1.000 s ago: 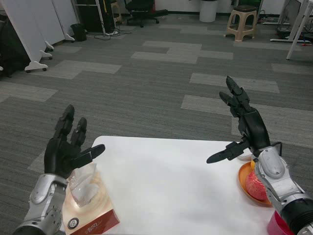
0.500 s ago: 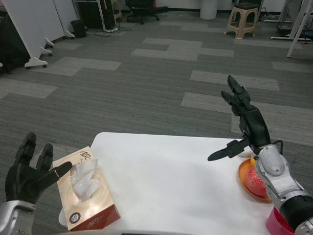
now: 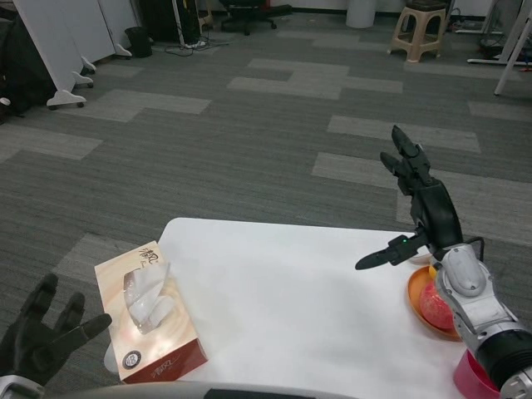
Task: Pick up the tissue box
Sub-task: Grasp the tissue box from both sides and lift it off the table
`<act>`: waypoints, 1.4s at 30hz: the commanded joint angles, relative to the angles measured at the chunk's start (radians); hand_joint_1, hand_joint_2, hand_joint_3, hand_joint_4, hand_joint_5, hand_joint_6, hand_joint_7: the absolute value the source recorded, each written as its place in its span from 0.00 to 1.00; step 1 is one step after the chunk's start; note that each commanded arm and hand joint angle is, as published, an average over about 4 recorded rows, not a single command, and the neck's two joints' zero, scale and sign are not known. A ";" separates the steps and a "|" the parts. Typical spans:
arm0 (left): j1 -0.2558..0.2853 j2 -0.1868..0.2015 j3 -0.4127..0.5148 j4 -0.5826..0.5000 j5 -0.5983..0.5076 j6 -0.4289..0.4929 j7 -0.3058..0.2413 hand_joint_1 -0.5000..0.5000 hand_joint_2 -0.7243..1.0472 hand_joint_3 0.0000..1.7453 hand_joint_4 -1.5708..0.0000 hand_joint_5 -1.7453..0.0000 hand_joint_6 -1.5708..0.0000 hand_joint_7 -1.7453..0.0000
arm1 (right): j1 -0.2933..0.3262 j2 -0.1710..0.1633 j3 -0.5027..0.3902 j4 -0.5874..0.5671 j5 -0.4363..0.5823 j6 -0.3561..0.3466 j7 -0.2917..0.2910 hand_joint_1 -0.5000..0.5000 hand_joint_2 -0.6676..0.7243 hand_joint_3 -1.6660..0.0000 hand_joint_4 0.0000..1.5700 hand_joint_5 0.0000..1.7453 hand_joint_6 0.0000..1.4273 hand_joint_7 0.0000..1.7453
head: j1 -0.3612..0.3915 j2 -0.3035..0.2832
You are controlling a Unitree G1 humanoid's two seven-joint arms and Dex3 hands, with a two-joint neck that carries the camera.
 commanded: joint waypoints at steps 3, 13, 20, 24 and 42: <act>-0.006 -0.004 0.022 0.054 -0.002 0.037 -0.023 1.00 0.95 0.05 1.00 1.00 1.00 1.00 | -0.012 0.003 -0.007 0.007 0.009 0.000 -0.001 0.04 0.64 0.90 0.02 0.22 0.00 0.04 | 0.006 -0.004; -0.040 0.000 -0.022 0.090 0.038 0.114 -0.051 1.00 0.90 0.05 1.00 1.00 1.00 1.00 | -0.012 0.003 -0.005 0.013 0.009 0.000 -0.001 0.04 0.64 0.90 0.02 0.22 0.00 0.04 | 0.010 -0.015; -0.084 0.012 -0.089 0.148 0.050 0.130 -0.057 1.00 0.90 0.05 1.00 1.00 1.00 1.00 | -0.012 0.004 -0.008 0.013 0.009 0.000 -0.001 0.04 0.64 0.90 0.02 0.22 0.00 0.04 | 0.006 -0.022; -0.100 0.016 -0.115 0.167 0.050 0.135 -0.061 1.00 0.90 0.05 1.00 1.00 1.00 1.00 | -0.012 0.003 -0.010 0.015 0.009 0.000 -0.001 0.04 0.64 0.90 0.03 0.22 0.00 0.04 | 0.008 -0.022; -0.209 0.048 -0.211 0.190 0.047 0.186 -0.072 1.00 0.86 0.05 1.00 1.00 1.00 1.00 | -0.062 -0.008 0.020 0.071 0.010 0.000 -0.001 0.04 0.64 0.90 0.04 0.22 0.00 0.04 | 0.037 -0.038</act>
